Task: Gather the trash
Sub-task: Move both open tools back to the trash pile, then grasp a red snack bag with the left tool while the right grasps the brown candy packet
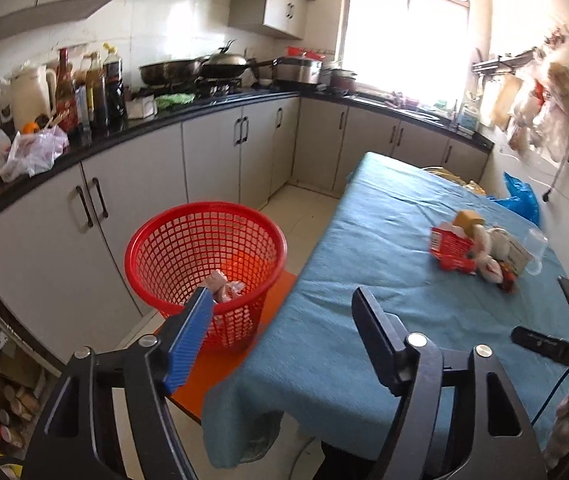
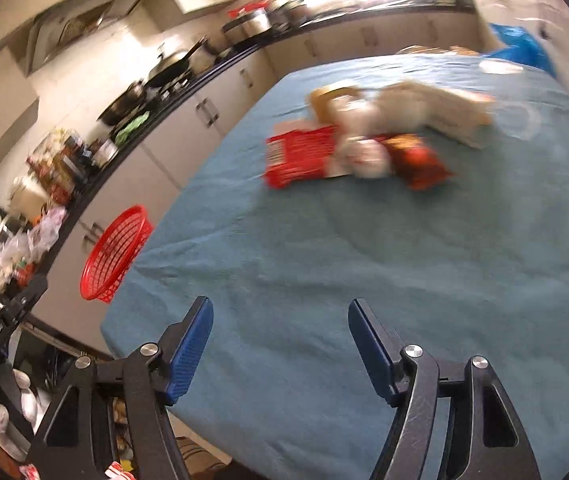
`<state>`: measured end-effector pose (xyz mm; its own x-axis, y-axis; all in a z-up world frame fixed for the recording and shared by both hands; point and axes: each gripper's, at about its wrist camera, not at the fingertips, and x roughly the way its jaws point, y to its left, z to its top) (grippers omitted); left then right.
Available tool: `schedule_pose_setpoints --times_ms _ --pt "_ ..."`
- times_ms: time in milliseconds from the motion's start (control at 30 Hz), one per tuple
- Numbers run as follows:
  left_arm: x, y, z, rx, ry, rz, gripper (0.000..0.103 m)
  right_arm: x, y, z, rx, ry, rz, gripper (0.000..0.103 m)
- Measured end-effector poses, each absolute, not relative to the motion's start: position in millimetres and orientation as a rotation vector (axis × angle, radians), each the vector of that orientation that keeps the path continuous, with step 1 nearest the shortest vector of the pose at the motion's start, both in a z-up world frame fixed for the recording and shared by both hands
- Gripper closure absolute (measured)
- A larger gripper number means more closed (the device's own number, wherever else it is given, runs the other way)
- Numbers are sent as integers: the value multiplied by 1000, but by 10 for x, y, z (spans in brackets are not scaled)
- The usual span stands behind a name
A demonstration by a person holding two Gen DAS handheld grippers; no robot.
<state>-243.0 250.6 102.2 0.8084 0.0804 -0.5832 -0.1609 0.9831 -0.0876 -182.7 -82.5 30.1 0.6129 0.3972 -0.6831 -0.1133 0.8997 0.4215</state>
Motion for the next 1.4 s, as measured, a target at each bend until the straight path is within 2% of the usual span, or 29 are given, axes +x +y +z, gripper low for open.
schedule_pose_setpoints --times_ms 167,400,767,933,1267,1333,1367,1400 --pt "-2433 2283 1073 -124 624 69 25 -1990 -1325 298 402 843 213 26" --pt "-1764 1832 841 -135 753 -85 25 -1612 -1739 62 435 900 162 26" --pt "-478 1263 464 -155 877 -189 25 -617 -1455 125 234 912 196 26" --pt "-43 1125 311 -180 934 -247 25 -353 -1373 54 193 937 200 35" --pt "313 792 150 -233 983 -386 26 -196 -1296 -8 169 929 207 37" --pt "262 676 145 -196 982 -407 35 -187 -1290 -15 165 920 200 39" --pt "225 619 142 -158 981 -395 48 -180 -1280 -14 163 919 192 43" --pt "187 585 145 -121 975 -374 64 -185 -1285 -12 165 919 188 53"
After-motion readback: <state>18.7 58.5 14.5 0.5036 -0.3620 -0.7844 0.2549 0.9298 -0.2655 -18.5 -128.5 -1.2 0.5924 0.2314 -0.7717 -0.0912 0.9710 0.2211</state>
